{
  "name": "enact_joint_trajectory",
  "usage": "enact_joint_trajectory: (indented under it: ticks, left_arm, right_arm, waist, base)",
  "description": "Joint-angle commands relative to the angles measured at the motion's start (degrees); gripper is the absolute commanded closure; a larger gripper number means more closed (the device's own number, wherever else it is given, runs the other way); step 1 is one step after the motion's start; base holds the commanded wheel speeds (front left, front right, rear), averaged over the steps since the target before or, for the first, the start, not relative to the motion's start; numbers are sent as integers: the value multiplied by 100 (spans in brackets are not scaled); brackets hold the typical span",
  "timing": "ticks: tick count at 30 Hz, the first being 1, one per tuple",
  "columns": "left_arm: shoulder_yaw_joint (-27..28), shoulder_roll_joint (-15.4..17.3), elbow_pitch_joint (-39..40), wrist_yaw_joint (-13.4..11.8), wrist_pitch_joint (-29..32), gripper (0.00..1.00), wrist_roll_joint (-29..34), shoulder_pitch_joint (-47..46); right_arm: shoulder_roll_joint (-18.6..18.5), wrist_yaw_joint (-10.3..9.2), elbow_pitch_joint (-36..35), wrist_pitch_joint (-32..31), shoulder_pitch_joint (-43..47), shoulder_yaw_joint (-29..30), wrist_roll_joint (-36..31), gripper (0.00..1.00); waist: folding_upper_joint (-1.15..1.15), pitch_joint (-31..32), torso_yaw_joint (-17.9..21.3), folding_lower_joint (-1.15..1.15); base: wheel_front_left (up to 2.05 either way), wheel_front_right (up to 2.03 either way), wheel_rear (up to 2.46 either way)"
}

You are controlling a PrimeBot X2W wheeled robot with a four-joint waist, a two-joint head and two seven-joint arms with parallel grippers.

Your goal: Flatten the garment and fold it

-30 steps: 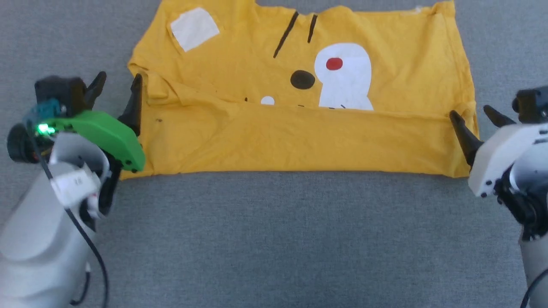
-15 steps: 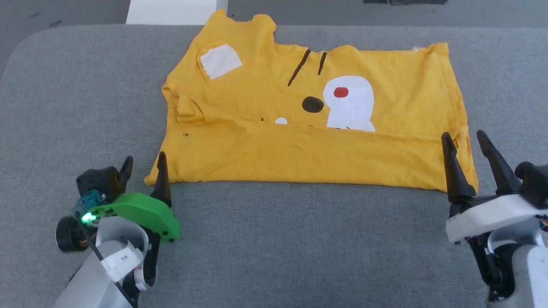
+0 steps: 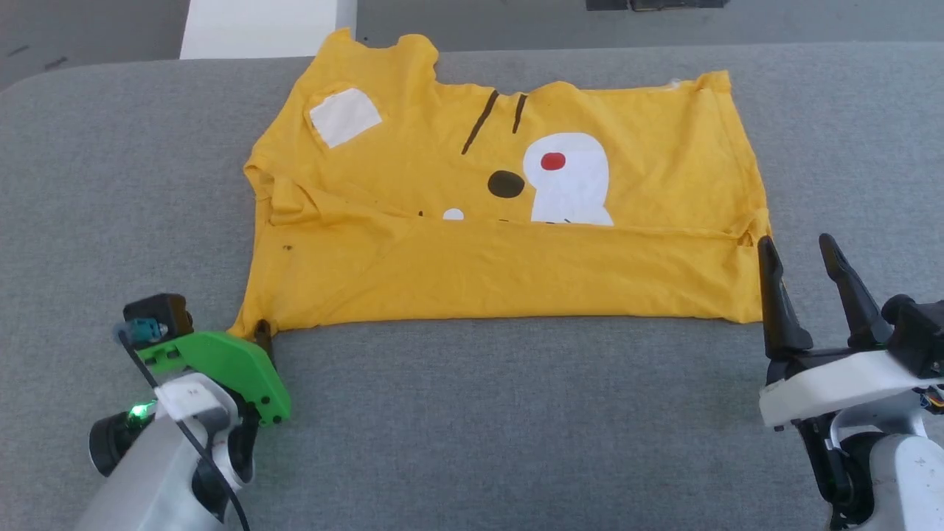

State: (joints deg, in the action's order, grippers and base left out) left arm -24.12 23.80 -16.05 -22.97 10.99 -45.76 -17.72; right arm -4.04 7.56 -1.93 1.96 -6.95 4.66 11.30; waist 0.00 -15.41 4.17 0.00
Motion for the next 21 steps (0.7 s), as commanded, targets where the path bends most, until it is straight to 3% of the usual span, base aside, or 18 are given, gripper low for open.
enact_joint_trajectory:
  ticks: [1,2,12,16,21]
  left_arm:
    - [-96,-47,-102,71,219,59,-126,52]
    - [-133,-35,-82,140,316,100,-170,56]
    - [-164,-5,106,330,170,100,-164,31]
    - [-198,-11,108,378,84,100,-112,-27]
    - [-236,-47,91,440,34,100,-102,-84]
  right_arm:
    - [36,-8,-19,-3,51,15,-56,0]
    - [41,-8,-12,-11,52,20,-60,0]
    - [106,-8,298,-257,-175,577,-217,0]
    - [113,-8,755,-965,-412,882,-151,0]
    - [114,-8,1192,-2312,-693,965,-232,0]
  waist:
    - [0,1,35,0]
    - [0,0,46,0]
    - [0,-42,-41,0]
    - [0,-76,-96,0]
    - [0,-129,-143,0]
  base:
    - [0,0,0]
    - [0,0,0]
    - [0,0,0]
    - [0,0,0]
    - [0,0,0]
